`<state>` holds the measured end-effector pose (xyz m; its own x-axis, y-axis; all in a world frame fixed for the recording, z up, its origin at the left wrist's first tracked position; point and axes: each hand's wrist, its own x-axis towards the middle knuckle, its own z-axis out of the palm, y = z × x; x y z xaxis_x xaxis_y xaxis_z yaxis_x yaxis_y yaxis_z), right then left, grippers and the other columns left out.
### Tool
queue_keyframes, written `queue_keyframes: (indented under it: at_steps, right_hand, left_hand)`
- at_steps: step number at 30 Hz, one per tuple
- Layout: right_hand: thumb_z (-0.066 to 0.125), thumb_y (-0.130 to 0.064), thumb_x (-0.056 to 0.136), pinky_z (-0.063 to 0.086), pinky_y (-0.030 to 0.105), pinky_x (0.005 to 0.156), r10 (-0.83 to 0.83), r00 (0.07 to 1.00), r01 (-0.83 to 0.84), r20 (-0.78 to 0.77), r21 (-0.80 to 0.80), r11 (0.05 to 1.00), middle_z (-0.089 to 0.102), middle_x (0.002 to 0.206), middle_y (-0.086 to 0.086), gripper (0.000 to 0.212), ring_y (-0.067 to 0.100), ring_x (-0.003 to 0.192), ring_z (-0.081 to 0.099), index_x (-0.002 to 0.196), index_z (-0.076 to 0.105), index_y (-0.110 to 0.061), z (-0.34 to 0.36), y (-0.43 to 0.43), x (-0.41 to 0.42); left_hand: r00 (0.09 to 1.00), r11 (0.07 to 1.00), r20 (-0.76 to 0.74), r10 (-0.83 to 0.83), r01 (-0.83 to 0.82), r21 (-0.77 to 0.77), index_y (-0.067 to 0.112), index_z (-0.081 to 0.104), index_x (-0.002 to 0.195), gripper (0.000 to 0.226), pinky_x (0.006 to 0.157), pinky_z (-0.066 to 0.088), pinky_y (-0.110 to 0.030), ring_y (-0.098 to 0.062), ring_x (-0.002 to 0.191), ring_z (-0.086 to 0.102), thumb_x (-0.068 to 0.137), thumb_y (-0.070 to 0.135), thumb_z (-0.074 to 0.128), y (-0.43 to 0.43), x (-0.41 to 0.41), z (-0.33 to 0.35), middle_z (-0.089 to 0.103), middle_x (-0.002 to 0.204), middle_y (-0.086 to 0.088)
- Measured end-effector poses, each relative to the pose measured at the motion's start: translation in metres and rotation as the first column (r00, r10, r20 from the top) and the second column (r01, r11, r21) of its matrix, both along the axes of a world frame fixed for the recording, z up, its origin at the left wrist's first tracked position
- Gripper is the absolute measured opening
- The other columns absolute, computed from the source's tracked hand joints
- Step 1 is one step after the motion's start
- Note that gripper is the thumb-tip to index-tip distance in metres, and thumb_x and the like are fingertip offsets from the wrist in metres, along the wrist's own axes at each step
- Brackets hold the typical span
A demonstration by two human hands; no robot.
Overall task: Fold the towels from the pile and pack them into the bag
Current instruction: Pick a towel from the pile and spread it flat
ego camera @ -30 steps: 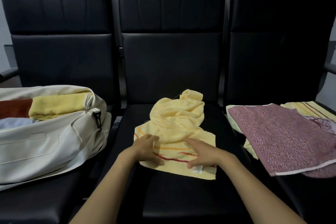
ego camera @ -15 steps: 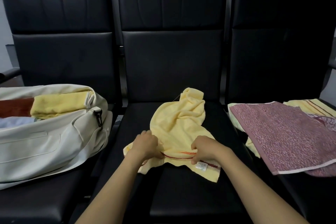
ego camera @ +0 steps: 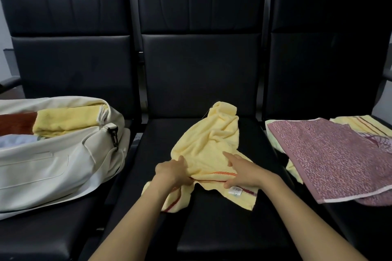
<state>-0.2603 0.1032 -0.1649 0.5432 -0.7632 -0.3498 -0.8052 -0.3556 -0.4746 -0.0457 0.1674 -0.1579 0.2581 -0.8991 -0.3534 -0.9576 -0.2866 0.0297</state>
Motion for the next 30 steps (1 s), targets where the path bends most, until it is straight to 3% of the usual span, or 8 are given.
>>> queue_keyframes:
  at_steps: [3, 7, 12, 15, 19, 23, 27, 30]
  right_hand:
    - [0.072, -0.039, 0.081, 0.042, 0.035, 0.103, 0.028, 0.995, -0.031, -0.097, -0.034, 0.999, 0.037, 0.144, -0.001, 0.082, 0.019, 0.127, 0.044, 0.148, 0.028, -0.025, 0.004, 0.002, 0.003]
    - [0.076, -0.036, 0.077, 0.045, 0.028, 0.088, 0.097, 0.992, -0.100, -0.081, -0.042, 0.994, 0.048, 0.110, -0.006, 0.030, 0.012, 0.100, 0.047, 0.097, 0.054, -0.030, 0.005, 0.001, 0.007]
    - [0.071, -0.043, 0.077, 0.036, 0.031, 0.104, 0.160, 0.981, -0.170, -0.111, -0.086, 0.982, 0.037, 0.127, -0.008, 0.055, 0.013, 0.120, 0.036, 0.124, 0.054, -0.021, -0.001, -0.003, 0.008]
    - [0.068, -0.032, 0.079, 0.047, 0.027, 0.079, 0.076, 0.996, -0.078, -0.045, -0.044, 0.996, 0.052, 0.107, -0.006, 0.041, 0.013, 0.096, 0.054, 0.114, 0.049, -0.025, 0.004, -0.004, 0.004]
    - [0.069, -0.045, 0.076, 0.050, 0.038, 0.092, -0.030, 0.981, 0.033, -0.190, 0.013, 0.999, 0.052, 0.123, 0.003, 0.077, 0.022, 0.107, 0.055, 0.140, 0.030, -0.024, 0.003, -0.006, -0.002]
    - [0.063, -0.045, 0.079, 0.048, 0.036, 0.089, -0.018, 0.954, -0.020, -0.299, -0.125, 0.992, 0.052, 0.116, 0.003, 0.049, 0.022, 0.107, 0.051, 0.120, 0.050, -0.022, 0.008, -0.006, 0.002]
    - [0.066, -0.034, 0.080, 0.037, 0.035, 0.102, 0.081, 0.977, -0.133, -0.195, -0.271, 0.953, 0.036, 0.128, 0.001, 0.041, 0.023, 0.122, 0.033, 0.115, 0.052, -0.019, 0.005, -0.006, 0.004]
    - [0.067, -0.018, 0.080, 0.040, 0.032, 0.103, 0.085, 0.996, -0.087, -0.036, -0.091, 0.992, 0.034, 0.141, -0.003, 0.075, 0.020, 0.128, 0.038, 0.144, 0.029, -0.026, 0.002, -0.005, 0.002]
  left_hand:
    - [0.994, 0.993, -0.019, 0.111, -0.110, 0.040, 0.012, -0.002, 0.152, 0.104, 0.089, 0.041, -0.034, -0.021, 0.119, 0.054, 0.082, 0.065, 0.053, 0.000, -0.003, -0.003, 0.051, 0.136, -0.001]
    - [0.991, 0.992, -0.053, 0.123, -0.124, -0.026, 0.010, -0.006, 0.152, 0.114, 0.100, 0.039, -0.037, -0.026, 0.129, 0.044, 0.078, 0.061, 0.063, 0.000, -0.001, 0.000, 0.042, 0.142, -0.009]
    - [0.940, 0.932, -0.106, -0.323, 0.297, -0.209, 0.028, 0.026, 0.148, 0.074, 0.117, 0.021, -0.041, -0.025, 0.145, 0.006, 0.085, 0.025, 0.063, 0.000, 0.002, -0.007, 0.006, 0.158, -0.001]
    - [0.927, 0.964, -0.270, -0.261, 0.236, -0.124, 0.030, 0.017, 0.151, 0.075, 0.116, 0.026, -0.038, -0.020, 0.144, 0.019, 0.089, 0.033, 0.058, -0.002, 0.005, -0.012, 0.018, 0.157, 0.003]
    - [0.963, 0.977, -0.178, -0.204, 0.189, -0.095, 0.034, 0.011, 0.152, 0.091, 0.105, 0.039, -0.037, -0.026, 0.127, 0.044, 0.081, 0.052, 0.065, -0.005, 0.001, -0.005, 0.045, 0.142, 0.000]
    - [0.990, 0.994, -0.090, -0.107, 0.107, 0.001, 0.025, 0.040, 0.138, 0.077, 0.091, 0.044, -0.035, -0.022, 0.115, 0.054, 0.076, 0.066, 0.062, -0.006, -0.011, -0.001, 0.056, 0.128, 0.001]
    - [0.974, 0.957, 0.052, -0.219, 0.225, -0.181, 0.014, 0.055, 0.125, 0.068, 0.096, 0.040, -0.034, -0.022, 0.118, 0.044, 0.078, 0.063, 0.063, -0.007, -0.013, -0.001, 0.045, 0.131, -0.004]
    - [0.947, 0.956, -0.208, -0.247, 0.202, -0.213, 0.015, 0.038, 0.135, 0.073, 0.100, 0.039, -0.032, -0.019, 0.126, 0.039, 0.079, 0.051, 0.069, -0.005, -0.004, -0.011, 0.033, 0.146, -0.003]
